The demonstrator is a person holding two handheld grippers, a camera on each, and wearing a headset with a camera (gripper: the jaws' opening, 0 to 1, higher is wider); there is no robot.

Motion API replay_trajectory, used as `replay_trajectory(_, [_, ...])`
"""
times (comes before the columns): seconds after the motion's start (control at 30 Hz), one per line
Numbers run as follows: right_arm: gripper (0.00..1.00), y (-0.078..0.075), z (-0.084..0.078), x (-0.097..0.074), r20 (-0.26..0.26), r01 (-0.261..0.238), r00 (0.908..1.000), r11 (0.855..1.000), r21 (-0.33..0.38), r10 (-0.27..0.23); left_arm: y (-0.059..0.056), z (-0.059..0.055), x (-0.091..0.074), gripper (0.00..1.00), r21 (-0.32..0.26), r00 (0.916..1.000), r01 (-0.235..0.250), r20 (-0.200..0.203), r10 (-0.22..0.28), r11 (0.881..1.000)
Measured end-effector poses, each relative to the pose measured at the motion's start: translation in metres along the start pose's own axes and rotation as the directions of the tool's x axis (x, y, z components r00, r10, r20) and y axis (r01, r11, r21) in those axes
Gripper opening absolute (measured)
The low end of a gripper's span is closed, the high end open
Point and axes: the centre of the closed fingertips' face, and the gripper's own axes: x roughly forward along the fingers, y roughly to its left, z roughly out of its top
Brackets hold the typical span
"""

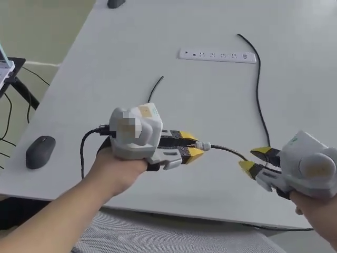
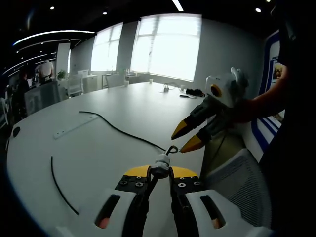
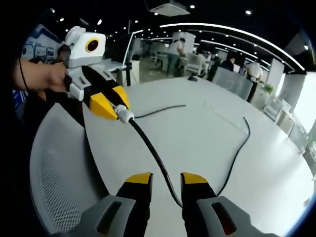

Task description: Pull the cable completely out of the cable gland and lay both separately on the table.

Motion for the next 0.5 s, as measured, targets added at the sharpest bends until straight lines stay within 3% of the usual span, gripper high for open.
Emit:
replay_trajectory(0.13, [0.19,0.008,0.015,0.002,0.004,0.012,0.9999,0.997,-0.08,-0.012,-0.001,0.001,0.001,0.15,0.005,1.0,0.005,-0.006,-0.005,1.0])
replay_trajectory(0.27, [0.16,0.022,0.031,0.01,-0.006,0.007,0.9999,0.978,-0.209,-0.008,-0.003,-0.001,0.001,0.15,0.015,0.9997,0.013,-0.02,-0.013,1.0])
replay_trajectory(0.5, [0.11,0.036,0.047,0.02,0.001,-0.008,1.0,0.962,-0.275,0.008,-0.006,-0.004,0.0,0.15,0.027,0.9993,0.02,-0.033,-0.019,0.999])
